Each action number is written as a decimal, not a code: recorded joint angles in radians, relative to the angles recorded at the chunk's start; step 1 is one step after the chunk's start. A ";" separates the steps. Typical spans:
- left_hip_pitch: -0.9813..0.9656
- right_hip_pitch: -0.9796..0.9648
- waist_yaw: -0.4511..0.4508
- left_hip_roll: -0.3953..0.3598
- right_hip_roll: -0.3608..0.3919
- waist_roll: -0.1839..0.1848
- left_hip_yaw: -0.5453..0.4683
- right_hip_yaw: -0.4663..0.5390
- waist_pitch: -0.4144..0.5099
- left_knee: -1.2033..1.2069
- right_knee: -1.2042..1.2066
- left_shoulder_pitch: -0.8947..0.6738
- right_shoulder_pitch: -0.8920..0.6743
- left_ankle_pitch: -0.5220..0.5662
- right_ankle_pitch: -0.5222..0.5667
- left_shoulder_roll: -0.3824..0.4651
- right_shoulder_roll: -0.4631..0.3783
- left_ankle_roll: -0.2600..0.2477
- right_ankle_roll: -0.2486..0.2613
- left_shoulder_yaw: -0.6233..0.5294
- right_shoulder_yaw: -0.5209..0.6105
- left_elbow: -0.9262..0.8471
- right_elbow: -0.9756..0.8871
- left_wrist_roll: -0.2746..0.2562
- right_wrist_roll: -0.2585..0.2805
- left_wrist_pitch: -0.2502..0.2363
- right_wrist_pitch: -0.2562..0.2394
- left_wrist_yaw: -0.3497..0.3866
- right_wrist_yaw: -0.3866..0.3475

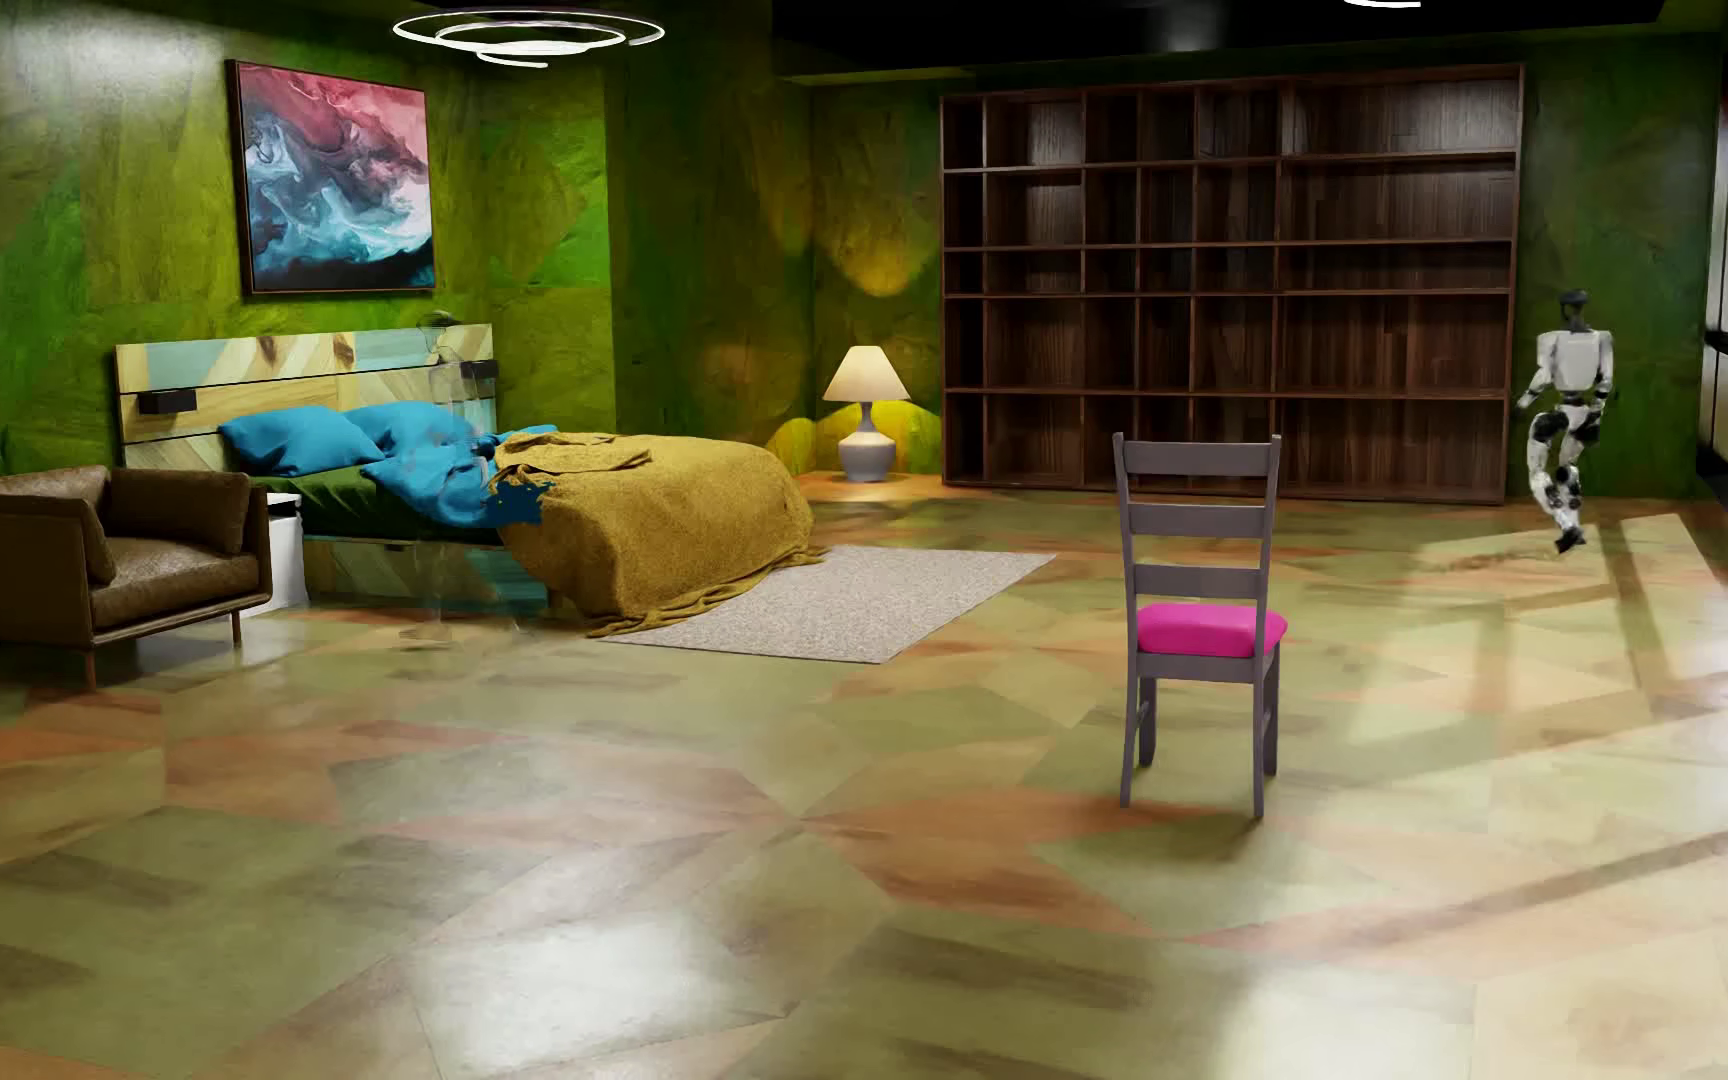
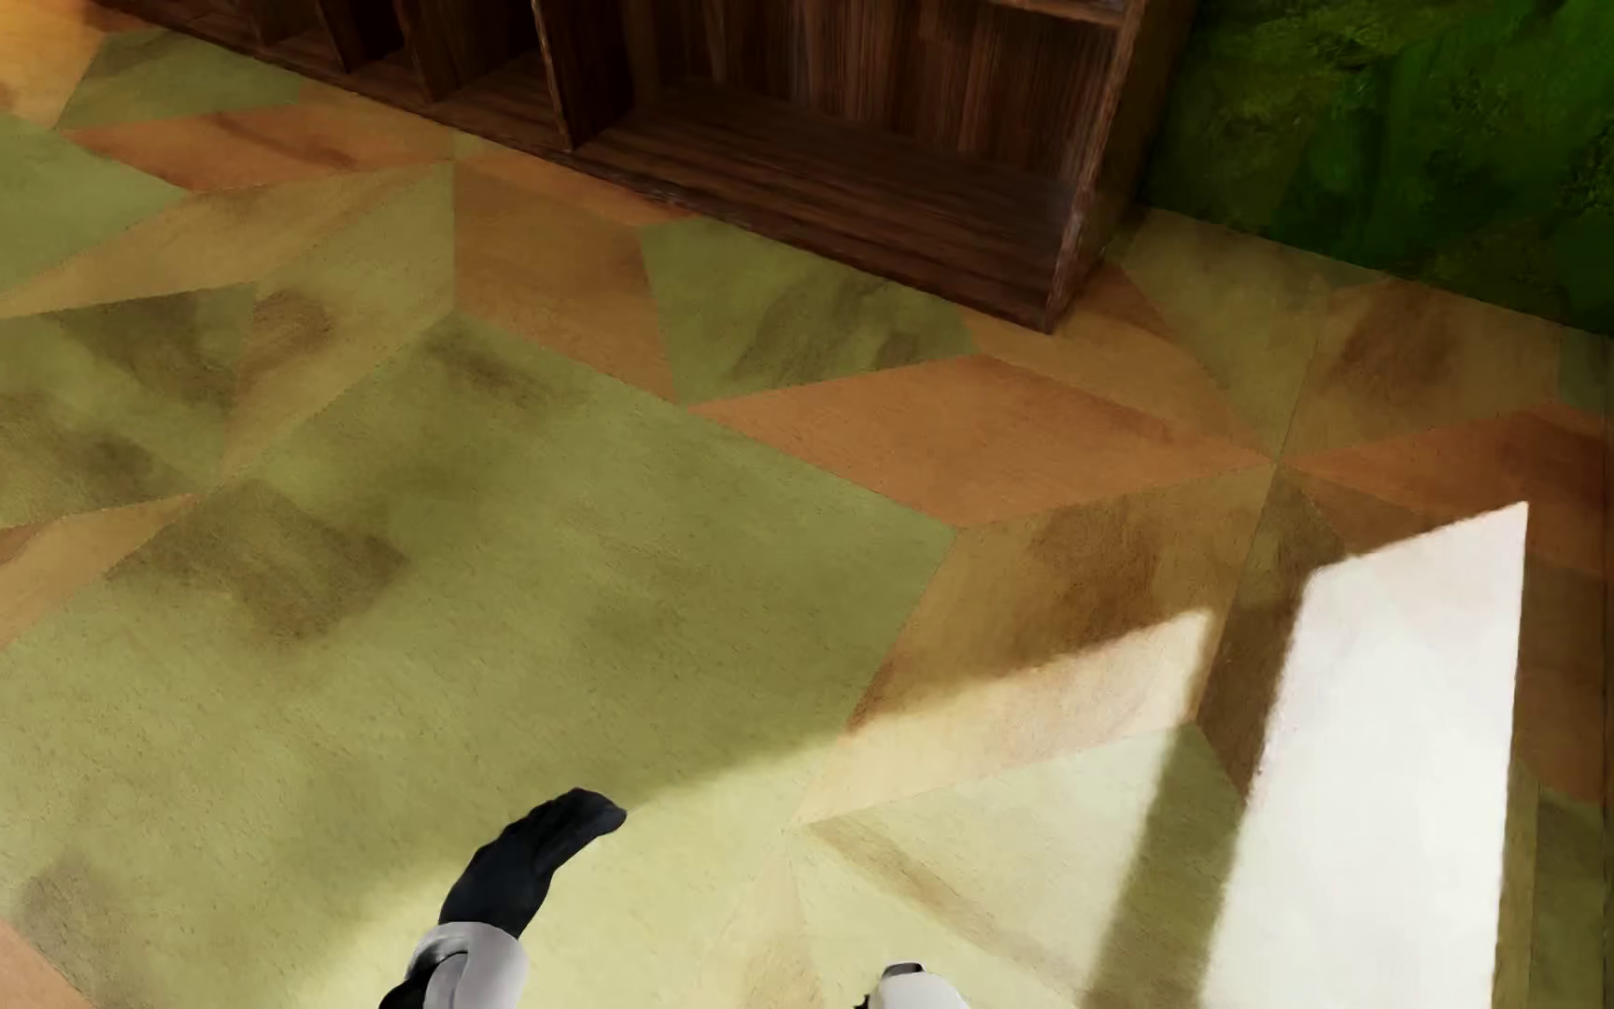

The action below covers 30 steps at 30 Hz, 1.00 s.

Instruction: Head to the armchair

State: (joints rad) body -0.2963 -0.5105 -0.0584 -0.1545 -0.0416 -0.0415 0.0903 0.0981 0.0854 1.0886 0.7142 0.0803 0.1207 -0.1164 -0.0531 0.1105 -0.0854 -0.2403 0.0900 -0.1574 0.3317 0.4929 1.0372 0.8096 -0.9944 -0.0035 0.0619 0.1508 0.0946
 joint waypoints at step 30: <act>-0.260 0.169 0.093 0.312 -0.040 0.084 0.212 -0.203 0.000 -0.431 -0.190 0.107 -0.266 0.077 -0.115 0.013 -0.001 0.104 -0.002 -0.029 0.053 -0.177 0.196 0.047 -0.269 -0.010 0.033 -0.066 0.079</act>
State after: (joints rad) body -0.5564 -0.3418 0.0344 0.1573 -0.0818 0.0423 0.3019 -0.1049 0.0850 0.6579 0.5245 0.1875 -0.1451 -0.0393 -0.1685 0.1231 -0.0865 -0.1367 0.0879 -0.1866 0.3842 0.3156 1.2328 0.8565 -1.2638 -0.0133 0.0952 0.0851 0.1734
